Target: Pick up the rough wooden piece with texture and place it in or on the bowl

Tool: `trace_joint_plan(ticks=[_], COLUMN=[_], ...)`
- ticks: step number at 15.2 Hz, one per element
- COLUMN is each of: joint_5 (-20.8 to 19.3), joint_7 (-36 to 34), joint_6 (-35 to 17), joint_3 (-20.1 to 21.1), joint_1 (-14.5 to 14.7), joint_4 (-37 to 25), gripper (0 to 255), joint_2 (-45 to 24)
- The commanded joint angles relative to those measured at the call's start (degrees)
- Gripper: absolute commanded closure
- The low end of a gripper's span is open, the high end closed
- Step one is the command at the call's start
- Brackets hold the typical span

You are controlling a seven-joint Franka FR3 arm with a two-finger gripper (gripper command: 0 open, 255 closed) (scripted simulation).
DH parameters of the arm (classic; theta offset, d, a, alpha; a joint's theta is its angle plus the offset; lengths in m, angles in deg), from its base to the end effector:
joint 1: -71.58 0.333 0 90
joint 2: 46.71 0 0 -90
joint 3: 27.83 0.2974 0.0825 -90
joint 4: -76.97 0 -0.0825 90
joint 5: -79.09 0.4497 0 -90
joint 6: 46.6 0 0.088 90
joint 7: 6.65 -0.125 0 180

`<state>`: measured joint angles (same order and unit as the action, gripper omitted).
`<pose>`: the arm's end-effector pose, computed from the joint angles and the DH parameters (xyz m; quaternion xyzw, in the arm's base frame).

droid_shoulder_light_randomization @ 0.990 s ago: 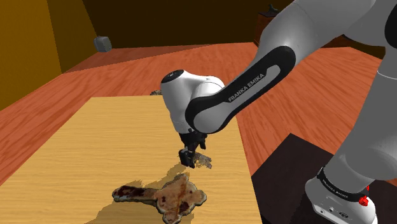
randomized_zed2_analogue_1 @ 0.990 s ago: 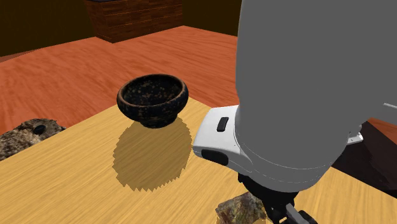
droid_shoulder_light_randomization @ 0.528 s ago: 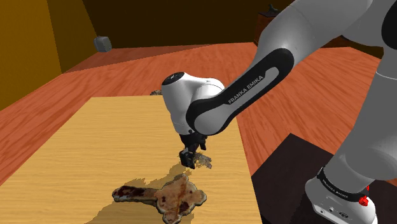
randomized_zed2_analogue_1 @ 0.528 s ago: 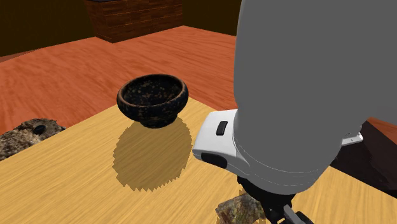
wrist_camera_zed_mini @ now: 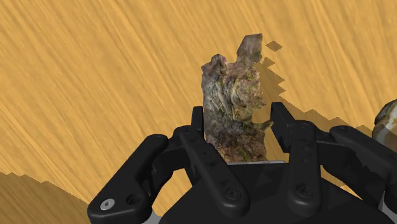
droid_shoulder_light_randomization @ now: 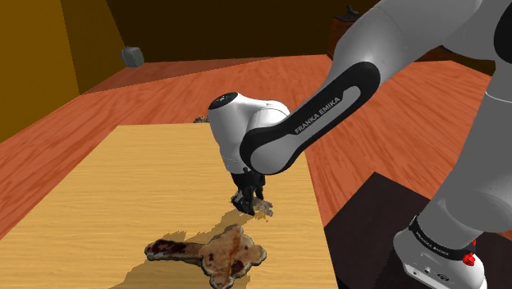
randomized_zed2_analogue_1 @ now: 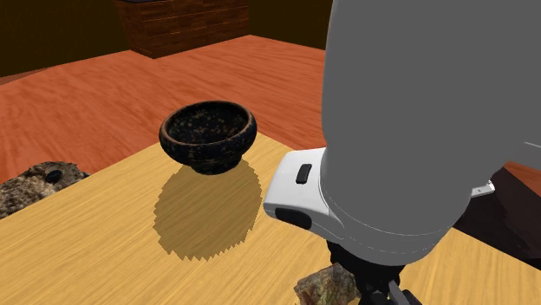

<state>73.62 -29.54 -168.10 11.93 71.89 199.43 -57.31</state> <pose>0.4490 0.3768 0.2480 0.9809 0.1770 -0.0770 0.0231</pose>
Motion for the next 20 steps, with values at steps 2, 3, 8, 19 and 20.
trace_joint_plan(ticks=[2, 3, 8, 19, 20], joint_5=[-0.1, -0.2, 1.9, 5.3, 5.5], joint_7=[-0.1, 0.0, 1.3, 3.6, 3.8], joint_6=[0.0, 0.1, 3.5, 11.4, 12.2], joint_3=[-0.1, -0.1, 0.4, 0.7, 0.7], joint_1=[0.0, 0.0, -0.6, -1.4, -1.4], joint_4=[0.1, 0.0, -1.4, -5.7, -6.2], gripper=[255, 255, 255, 255, 255], joint_2=[-0.1, -0.2, 2.4, 7.2, 7.6])
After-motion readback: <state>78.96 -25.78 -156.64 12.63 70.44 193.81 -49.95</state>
